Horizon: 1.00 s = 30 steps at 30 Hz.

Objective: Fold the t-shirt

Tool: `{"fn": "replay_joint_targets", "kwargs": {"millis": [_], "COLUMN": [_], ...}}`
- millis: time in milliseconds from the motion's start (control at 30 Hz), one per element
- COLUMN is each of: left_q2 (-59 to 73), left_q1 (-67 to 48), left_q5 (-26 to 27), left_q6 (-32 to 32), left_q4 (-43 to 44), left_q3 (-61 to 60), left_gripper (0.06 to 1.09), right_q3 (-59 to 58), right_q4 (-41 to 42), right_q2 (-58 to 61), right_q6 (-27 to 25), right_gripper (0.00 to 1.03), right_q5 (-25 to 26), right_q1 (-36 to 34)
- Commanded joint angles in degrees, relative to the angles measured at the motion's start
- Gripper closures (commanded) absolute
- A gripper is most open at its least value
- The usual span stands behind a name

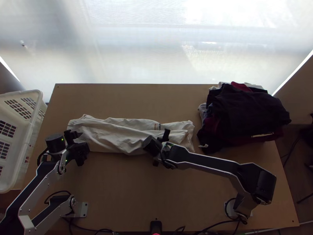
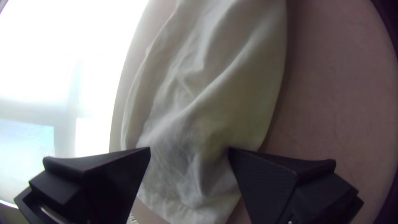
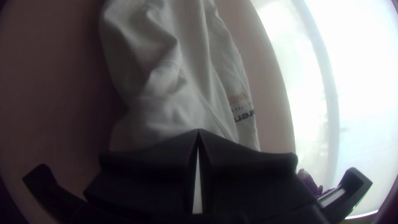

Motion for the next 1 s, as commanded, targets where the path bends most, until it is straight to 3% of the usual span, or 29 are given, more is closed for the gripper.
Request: {"fn": "replay_joint_targets", "kwargs": {"millis": [0, 167, 400, 967], "left_q2": [-2.5, -6.5, -4.5, -1.9], "left_q1": [-0.1, -1.0, -0.2, -0.9], "left_q5": [0.5, 1.6, 1.7, 1.2], "left_q6": [-0.2, -0.5, 5.6, 5.2], "left_q4": [-7.8, -22.2, -23.0, 6.3], "left_q3": [2.9, 8.5, 5.8, -6.5], "left_gripper": [0.16, 0.12, 0.12, 0.12], "right_q3": [-0.9, -1.5, -1.4, -0.6], "right_q4": [2.3, 2.4, 2.9, 2.9], "right_q2": [1.5, 1.5, 2.0, 1.7], "right_q6": [-0.4, -0.4, -0.4, -0.4], "right_gripper": [1.00, 1.00, 1.00, 1.00], "right_q5": [0.7, 0.7, 0.9, 0.9], "right_q1": [-0.3, -1.2, -1.4, -2.4]}}
